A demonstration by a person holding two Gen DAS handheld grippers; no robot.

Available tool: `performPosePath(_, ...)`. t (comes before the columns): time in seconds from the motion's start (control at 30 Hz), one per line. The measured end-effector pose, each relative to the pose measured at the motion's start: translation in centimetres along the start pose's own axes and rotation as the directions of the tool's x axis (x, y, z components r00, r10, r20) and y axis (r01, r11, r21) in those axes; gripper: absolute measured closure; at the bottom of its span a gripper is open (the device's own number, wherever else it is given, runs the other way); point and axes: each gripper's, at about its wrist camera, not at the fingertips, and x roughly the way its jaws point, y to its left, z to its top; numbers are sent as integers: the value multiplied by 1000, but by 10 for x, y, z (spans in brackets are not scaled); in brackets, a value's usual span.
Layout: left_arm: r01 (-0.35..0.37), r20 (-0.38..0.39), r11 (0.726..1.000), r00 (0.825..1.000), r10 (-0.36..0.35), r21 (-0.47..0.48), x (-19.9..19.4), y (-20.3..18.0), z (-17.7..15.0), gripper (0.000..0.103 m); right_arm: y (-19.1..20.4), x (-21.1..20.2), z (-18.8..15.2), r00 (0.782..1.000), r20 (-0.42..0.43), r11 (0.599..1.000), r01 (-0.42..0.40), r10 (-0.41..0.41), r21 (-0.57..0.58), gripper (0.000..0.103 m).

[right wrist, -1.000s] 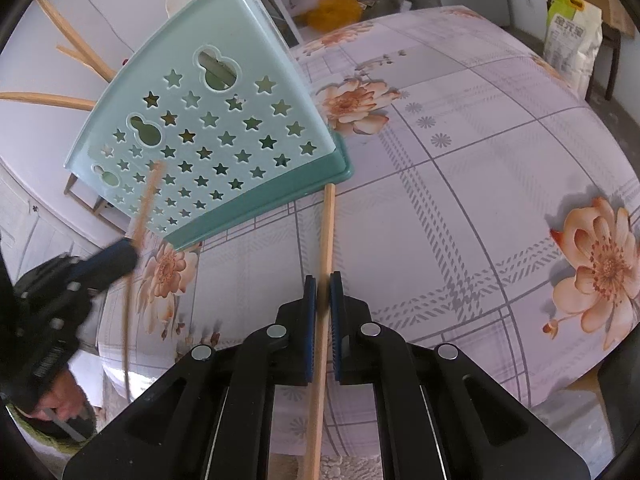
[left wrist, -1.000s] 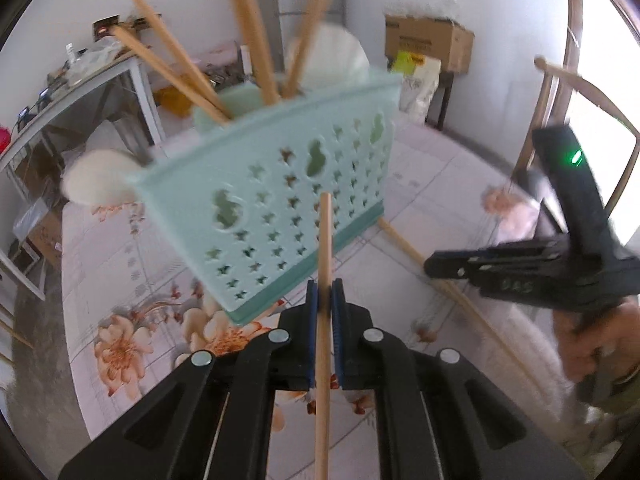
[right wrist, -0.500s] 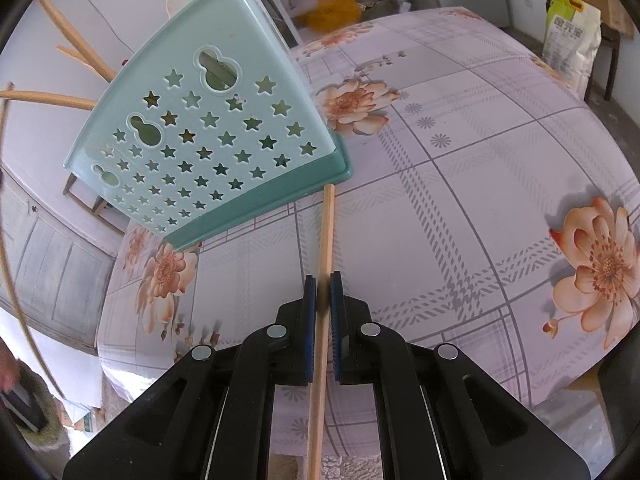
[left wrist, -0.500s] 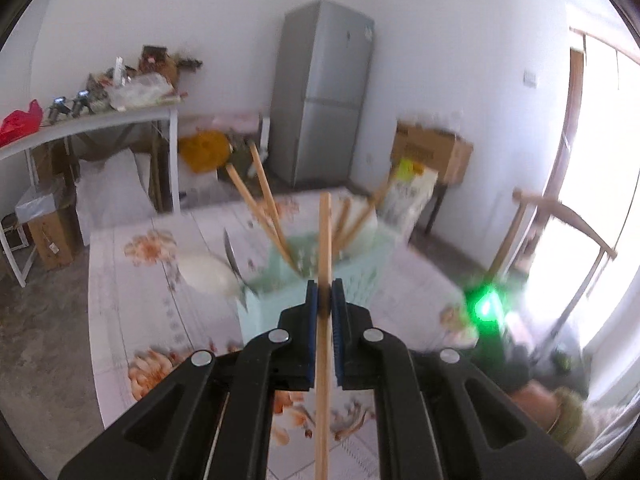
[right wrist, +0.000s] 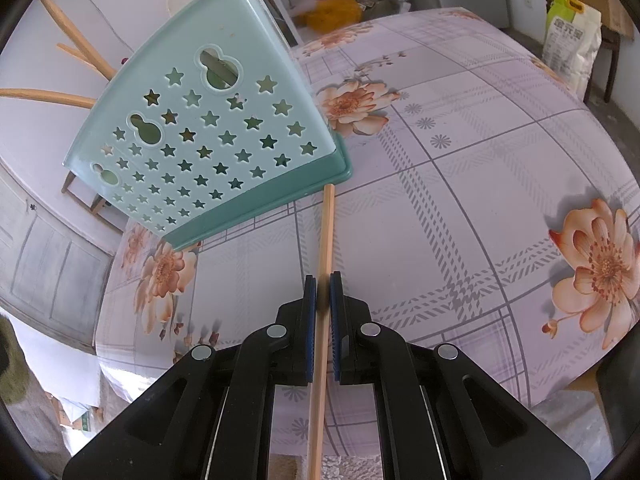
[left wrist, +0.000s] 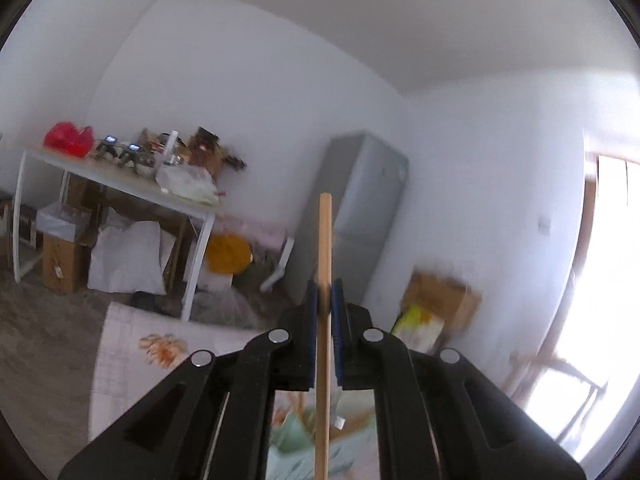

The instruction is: Organize utensils

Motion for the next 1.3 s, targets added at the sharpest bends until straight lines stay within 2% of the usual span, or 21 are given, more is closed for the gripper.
performPosePath(0.17,10,132,995,991,3,-97,22,-1,13,97,0,-1,-1,1000,1,1000,4,-4,-1,98)
performPosePath(0.37,9,206,987,978,25,-162,54,-7,16,97,0,-2,-1,1000,1,1000,0,0,-2,98)
performPosePath(0.5,-24,183,988,982,52,-155,73,-11,5,97,-2,-2,0,1000,1,1000,-10,10,4,98)
performPosePath(0.63,-32,157,979,986,64,-199,85,-2,-2,97,-3,-1,1,1000,-1,1000,-17,17,5,98)
performPosePath(0.83,-15,206,976,977,61,-219,87,0,13,97,-4,0,1,1000,1,1000,-24,24,7,98)
performPosePath(1.07,-45,157,977,984,79,-208,101,-1,-12,97,-2,1,1,1000,3,1000,-27,27,11,98)
performPosePath(1.2,-70,188,980,976,106,-186,96,-4,-18,97,-2,2,2,1000,0,1000,-28,28,8,98)
performPosePath(1.3,-70,202,988,974,97,-140,94,-11,-18,97,-3,2,2,1000,2,1000,-29,29,10,98)
